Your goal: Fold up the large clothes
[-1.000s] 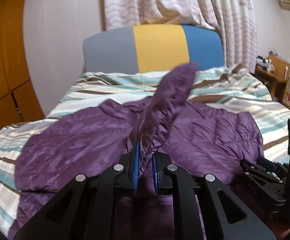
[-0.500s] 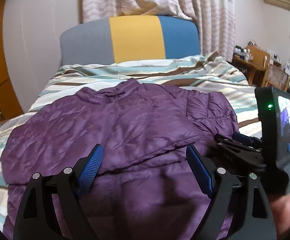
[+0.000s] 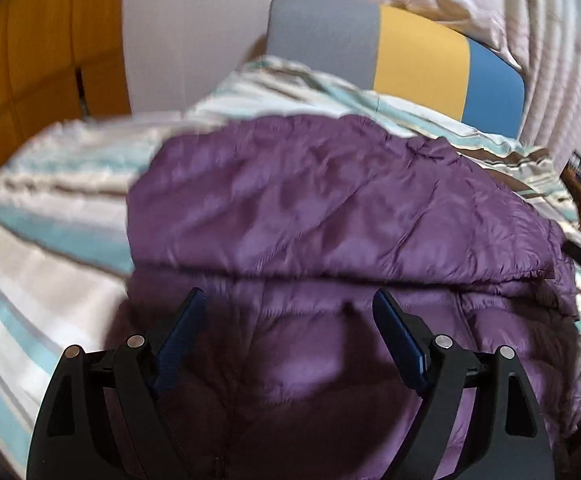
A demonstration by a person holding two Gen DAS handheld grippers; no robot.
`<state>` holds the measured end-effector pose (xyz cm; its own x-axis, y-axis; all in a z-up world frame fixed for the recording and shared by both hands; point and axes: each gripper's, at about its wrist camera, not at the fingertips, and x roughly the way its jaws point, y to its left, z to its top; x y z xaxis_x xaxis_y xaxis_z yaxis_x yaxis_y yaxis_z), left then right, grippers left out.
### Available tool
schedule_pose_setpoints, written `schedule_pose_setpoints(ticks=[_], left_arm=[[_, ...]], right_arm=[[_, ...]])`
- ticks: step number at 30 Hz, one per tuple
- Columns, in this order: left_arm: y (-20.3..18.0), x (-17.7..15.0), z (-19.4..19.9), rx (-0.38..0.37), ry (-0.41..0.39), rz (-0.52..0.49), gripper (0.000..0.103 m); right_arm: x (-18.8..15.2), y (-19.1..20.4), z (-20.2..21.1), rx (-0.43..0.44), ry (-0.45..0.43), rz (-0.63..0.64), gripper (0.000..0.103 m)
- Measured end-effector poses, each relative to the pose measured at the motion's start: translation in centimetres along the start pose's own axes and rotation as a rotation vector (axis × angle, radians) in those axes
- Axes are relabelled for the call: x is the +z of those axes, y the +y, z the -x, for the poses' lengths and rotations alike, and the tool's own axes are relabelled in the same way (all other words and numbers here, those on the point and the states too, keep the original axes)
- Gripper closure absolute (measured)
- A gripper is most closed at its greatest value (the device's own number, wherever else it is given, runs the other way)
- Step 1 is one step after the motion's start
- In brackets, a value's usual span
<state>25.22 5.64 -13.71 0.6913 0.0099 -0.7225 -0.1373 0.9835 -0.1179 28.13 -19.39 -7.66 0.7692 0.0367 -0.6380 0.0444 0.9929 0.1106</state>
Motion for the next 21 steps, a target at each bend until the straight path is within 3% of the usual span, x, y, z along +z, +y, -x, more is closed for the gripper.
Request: schedule_pose_setpoints(ticks=[3,6,8,11,15,17,21], left_arm=[[0.4,-0.3,-0.6,-0.009,0.030,0.019,0.019],[0.4,-0.5,-0.5,-0.014,0.026,0.013,0.017],[0.3,-0.5,-0.5,-0.023,0.028,0.013,0.014],[0.6,-0.5,-0.7,-0.032,0.036,0.018,0.014],[0.4,0.2,0.6,-0.037,0.022,0.026,0.014],[0.1,1.6,1.7,-0.078,-0.019,0.037,0.014],[-0.5,5.7,1.7,-0.061,-0.085,0.042,0.014]], right_arm=[[2.0,4.2,-1.4,0.051,-0.001,0.106,0.045],[2.6,6.4,-4.4,0.041,0.040,0.161,0.051],[2.2,6.2,-6.1,0.029,0.082,0.144,0.055],[0.3,4.6,-8.4,-0.020,0.128,0.106,0.053],[-0.7,3.4,-9.4,0.004,0.144,0.053,0.052],[-0.8,3.5,-9.4,-0.003,0.141,0.063,0.051],[-0.8,3.5,-9.3,-0.009,0.133,0.071,0.051]])
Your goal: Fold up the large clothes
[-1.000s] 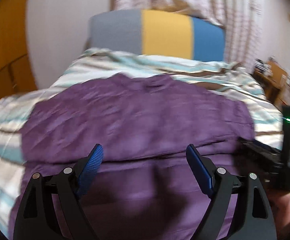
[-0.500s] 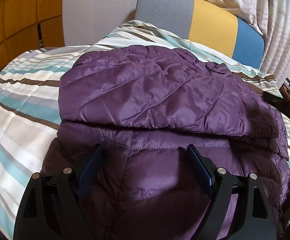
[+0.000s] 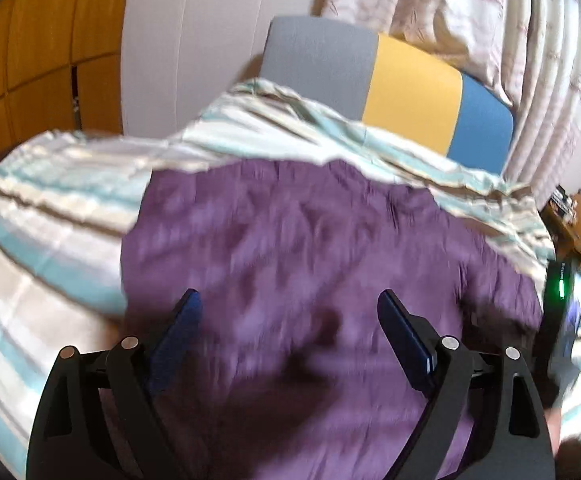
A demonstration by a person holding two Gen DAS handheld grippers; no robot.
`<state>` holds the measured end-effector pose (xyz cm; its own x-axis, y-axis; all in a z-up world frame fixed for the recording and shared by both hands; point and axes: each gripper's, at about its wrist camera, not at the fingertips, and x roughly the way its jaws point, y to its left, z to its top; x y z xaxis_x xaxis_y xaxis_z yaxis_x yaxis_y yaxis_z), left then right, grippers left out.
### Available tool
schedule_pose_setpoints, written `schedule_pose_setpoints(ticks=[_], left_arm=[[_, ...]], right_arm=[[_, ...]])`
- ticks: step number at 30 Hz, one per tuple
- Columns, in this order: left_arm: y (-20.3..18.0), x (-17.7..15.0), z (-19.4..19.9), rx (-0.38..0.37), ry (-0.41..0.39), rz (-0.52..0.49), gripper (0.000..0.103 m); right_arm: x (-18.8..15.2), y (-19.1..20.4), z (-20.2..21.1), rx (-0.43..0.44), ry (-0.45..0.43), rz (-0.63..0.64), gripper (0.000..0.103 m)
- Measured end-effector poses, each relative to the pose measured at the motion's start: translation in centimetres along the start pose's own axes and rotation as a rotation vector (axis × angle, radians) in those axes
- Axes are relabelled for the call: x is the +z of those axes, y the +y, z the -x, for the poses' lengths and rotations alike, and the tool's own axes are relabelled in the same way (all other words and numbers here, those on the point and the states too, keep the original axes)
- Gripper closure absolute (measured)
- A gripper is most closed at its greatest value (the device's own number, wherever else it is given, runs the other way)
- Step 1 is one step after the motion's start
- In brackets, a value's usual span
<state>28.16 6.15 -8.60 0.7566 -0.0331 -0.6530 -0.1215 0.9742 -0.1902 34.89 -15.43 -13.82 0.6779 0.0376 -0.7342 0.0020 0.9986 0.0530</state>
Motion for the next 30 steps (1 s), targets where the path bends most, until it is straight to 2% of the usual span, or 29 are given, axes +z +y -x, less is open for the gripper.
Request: schedule_pose_setpoints(ticks=[1,3,6,7,9,12,16,17,19,21,22,24,26,28,30], left_arm=[[-0.2,0.6,-0.7,0.010,0.005,-0.008,0.018],[0.6,2.0,-3.8,0.073,0.058,-0.035,0.041],[3.5,2.5,-8.2,0.148,0.145,-0.011,0.052],[4.5,2.2,-9.2,0.154,0.158,-0.002,0.052],[6.1,1.4,-10.2,0.109,0.140,0.049,0.052],[5.3,1.2,-10.2,0.153,0.129,0.009,0.052],[5.5,1.2,-10.0,0.135,0.122,0.020,0.052],[5.3,1.1,-9.9,0.138,0.122,0.015,0.051],[5.1,1.0,-9.4,0.124,0.124,0.001,0.041],[4.4,1.2,-8.4,0.110,0.124,-0.029,0.019],[4.1,1.3,-8.0,0.119,0.120,-0.043,0.016],[3.1,1.5,-5.6,0.158,0.046,-0.066,0.014],[2.1,1.8,-3.9,0.107,-0.008,-0.057,0.014],[0.7,2.3,-3.3,0.069,-0.022,-0.062,0.014],[-1.4,2.9,-3.9,0.032,0.000,-0.089,0.014]], right_arm=[[-0.2,-0.2,0.1,0.000,-0.001,0.000,0.051],[-0.4,-0.2,0.3,0.001,-0.002,0.000,0.051],[-0.5,-0.1,0.4,-0.002,-0.003,0.005,0.050],[-0.5,0.0,0.4,-0.004,-0.003,0.010,0.048],[-0.7,0.3,0.5,-0.005,0.000,0.031,0.046],[-0.8,0.6,0.2,-0.022,0.002,0.046,0.046],[-0.7,0.5,0.0,-0.022,0.003,0.048,0.046],[-0.7,0.5,0.0,-0.022,0.003,0.048,0.046],[-0.7,0.5,0.0,-0.023,0.003,0.049,0.046],[-0.7,0.5,0.0,-0.022,0.003,0.048,0.046],[-0.7,0.6,0.0,-0.022,0.003,0.048,0.046],[-0.7,0.5,0.0,-0.021,0.003,0.047,0.046],[-0.7,0.6,0.1,-0.021,0.002,0.048,0.045],[-0.7,0.5,0.1,-0.021,0.002,0.047,0.045],[-0.7,0.5,0.0,-0.020,0.002,0.047,0.045]])
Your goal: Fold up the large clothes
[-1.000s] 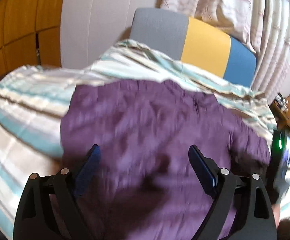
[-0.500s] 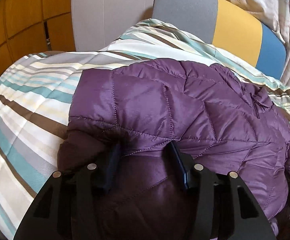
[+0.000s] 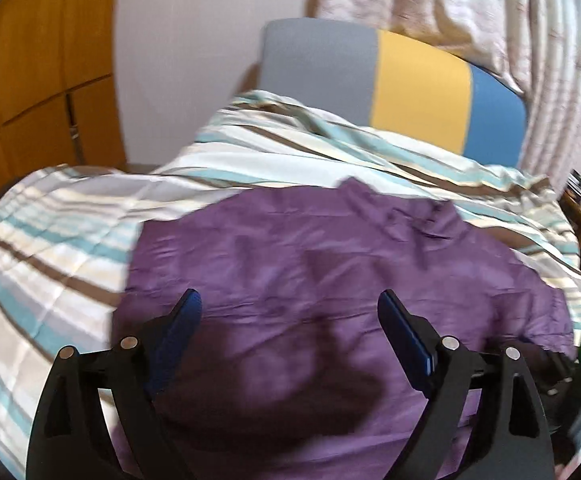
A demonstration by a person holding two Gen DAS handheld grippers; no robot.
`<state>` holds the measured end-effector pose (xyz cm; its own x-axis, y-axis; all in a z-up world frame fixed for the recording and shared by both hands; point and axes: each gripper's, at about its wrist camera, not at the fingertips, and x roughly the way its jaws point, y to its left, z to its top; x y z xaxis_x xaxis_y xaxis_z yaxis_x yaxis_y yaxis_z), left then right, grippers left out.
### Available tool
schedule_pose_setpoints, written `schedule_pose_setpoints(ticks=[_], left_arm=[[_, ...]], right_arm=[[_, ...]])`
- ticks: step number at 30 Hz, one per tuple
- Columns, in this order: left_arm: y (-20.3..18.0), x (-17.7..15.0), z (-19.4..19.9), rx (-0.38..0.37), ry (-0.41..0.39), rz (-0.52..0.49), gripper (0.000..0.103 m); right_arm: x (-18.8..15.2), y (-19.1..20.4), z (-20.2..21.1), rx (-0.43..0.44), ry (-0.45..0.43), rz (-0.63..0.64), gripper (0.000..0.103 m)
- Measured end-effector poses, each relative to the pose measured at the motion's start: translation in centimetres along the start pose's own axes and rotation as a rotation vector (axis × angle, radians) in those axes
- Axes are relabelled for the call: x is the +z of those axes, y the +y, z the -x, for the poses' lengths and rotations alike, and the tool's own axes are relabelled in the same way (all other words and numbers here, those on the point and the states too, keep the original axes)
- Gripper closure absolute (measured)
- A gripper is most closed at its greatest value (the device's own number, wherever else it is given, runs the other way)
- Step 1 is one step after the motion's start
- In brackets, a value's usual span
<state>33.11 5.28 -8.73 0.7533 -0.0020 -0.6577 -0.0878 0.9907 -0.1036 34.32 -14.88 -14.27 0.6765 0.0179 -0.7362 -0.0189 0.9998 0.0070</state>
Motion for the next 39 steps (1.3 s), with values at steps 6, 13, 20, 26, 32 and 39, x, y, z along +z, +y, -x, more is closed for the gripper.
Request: schedule_pose_setpoints(ticks=[6,13,20,26,32,39], left_arm=[[-3.5,-1.0,-6.4,0.053,0.143,-0.094,0.022],[-2.9,-2.2,-9.0,0.037,0.153,-0.074,0.018],[-2.3,-2.3,-7.2,0.036,0.159,-0.057,0.003],[1.0,-3.1,-3.7,0.057,0.140,-0.034,0.003],[2.8,-4.3,-4.4,0.078,0.171,-0.014,0.003],[2.7,-3.9,-2.3,0.080,0.203,-0.072,0.003]], right_arm=[[0.0,0.0,0.0,0.000,0.001,0.000,0.045],[0.0,0.1,-0.3,-0.003,0.005,0.002,0.045],[0.0,0.0,-0.3,0.003,0.005,-0.003,0.044],[0.0,-0.2,-0.1,0.012,0.002,-0.013,0.042],[0.0,0.1,-0.3,-0.008,0.019,0.010,0.041],[0.4,-2.1,2.8,0.096,0.034,-0.073,0.021]])
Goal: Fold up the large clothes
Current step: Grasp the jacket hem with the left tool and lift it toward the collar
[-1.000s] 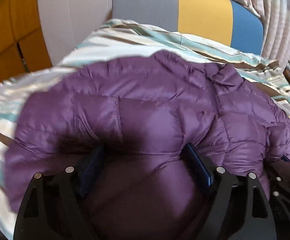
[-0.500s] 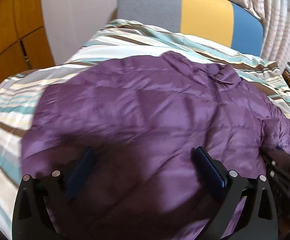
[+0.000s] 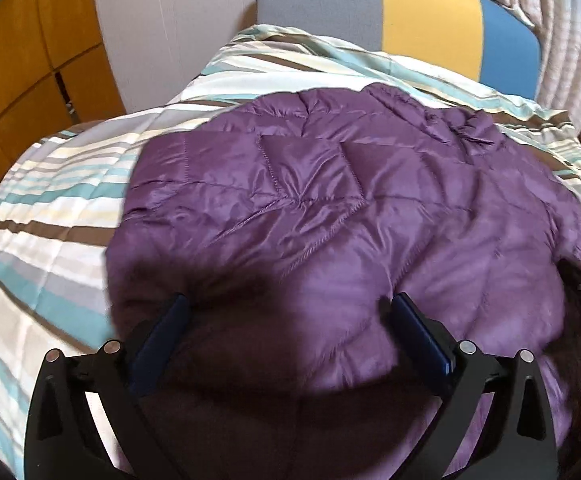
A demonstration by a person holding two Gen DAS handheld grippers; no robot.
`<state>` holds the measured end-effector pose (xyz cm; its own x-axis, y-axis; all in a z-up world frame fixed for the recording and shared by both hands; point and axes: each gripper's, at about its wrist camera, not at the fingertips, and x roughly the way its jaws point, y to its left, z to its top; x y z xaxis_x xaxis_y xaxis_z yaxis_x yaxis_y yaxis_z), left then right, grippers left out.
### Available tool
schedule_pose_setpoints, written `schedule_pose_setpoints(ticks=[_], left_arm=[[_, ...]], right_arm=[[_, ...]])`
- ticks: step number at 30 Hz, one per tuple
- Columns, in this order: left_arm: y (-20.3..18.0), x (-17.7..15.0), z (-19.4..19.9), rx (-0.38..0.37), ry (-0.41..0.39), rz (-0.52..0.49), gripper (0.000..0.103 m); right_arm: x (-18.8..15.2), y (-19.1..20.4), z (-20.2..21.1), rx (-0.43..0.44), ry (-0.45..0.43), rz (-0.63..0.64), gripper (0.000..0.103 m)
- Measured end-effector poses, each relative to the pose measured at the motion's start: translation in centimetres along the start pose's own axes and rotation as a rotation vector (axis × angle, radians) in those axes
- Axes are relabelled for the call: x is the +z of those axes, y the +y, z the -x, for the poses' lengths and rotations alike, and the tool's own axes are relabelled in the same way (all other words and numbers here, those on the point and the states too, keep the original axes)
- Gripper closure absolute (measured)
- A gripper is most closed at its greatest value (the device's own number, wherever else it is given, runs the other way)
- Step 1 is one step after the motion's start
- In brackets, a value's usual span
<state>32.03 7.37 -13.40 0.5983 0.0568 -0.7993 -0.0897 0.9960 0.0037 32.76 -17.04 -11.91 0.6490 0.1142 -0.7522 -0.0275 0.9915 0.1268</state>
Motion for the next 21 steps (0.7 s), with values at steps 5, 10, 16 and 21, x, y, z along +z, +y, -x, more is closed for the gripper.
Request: schedule_pose_setpoints(ticks=[5,10,16,21], left_arm=[[1.9,-3.2,3.5,-0.059,-0.024,0.068,0.003],[2.7,-7.7,5.0,-0.062,-0.002,0.073,0.003],[3.5,-11.5,8.0,-0.060,-0.031,0.079,0.003],[4.3,-14.3,9.8,-0.052,-0.040,0.067,0.003]], right_arm=[[-2.4,-1.2,4.0,0.051,0.027,-0.043,0.021],[-5.3,-1.6,7.0,0.055,0.087,-0.009,0.021],[-9.0,-1.9,9.7,0.009,0.116,0.053,0.021],[-11.7,-3.0,12.6,0.021,0.101,0.059,0.021]])
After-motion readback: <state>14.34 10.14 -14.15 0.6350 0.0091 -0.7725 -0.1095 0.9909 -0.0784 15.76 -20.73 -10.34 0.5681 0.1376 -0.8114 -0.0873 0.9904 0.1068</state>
